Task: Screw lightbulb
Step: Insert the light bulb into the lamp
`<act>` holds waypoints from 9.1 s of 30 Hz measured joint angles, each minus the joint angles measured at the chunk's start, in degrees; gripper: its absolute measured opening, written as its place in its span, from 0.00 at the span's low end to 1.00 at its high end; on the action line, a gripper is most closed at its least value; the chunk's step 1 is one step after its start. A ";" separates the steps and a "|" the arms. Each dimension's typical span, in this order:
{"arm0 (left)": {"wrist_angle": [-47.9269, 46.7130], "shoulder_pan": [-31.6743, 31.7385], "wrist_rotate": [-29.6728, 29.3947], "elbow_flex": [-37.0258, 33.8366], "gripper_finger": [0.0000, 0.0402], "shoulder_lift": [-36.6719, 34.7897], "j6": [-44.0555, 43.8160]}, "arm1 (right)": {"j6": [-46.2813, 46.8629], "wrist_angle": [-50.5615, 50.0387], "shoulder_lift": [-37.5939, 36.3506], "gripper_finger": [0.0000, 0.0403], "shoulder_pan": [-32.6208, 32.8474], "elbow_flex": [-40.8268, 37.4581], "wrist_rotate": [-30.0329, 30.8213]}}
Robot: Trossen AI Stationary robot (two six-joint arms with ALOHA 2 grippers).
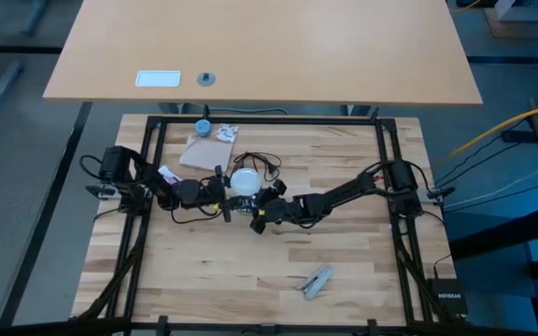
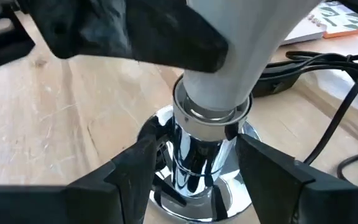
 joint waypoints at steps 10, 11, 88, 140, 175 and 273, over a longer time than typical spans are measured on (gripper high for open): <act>-2.83 1.43 -0.15 -0.11 0.46 0.11 -0.10 | -0.15 0.45 0.03 0.56 -0.43 0.03 1.70; -2.69 1.56 -0.15 -0.11 0.46 0.11 -0.62 | -0.15 0.41 0.03 0.56 -0.43 0.03 1.70; -2.89 1.43 0.50 -0.03 0.46 0.04 1.99 | -21.49 9.19 -10.80 0.56 -5.53 0.23 4.33; -2.67 1.43 2.40 -5.22 0.46 -6.36 -2.84 | -22.14 9.57 -10.22 0.56 -5.53 0.10 0.13; -2.76 1.43 2.86 -5.20 0.37 -6.38 -4.61 | -32.20 9.08 -12.62 0.56 -5.55 -0.19 7.96; -2.76 1.43 2.64 -5.22 0.39 -6.34 -4.35 | -1.96 12.99 7.13 0.56 0.35 0.10 -2.84</act>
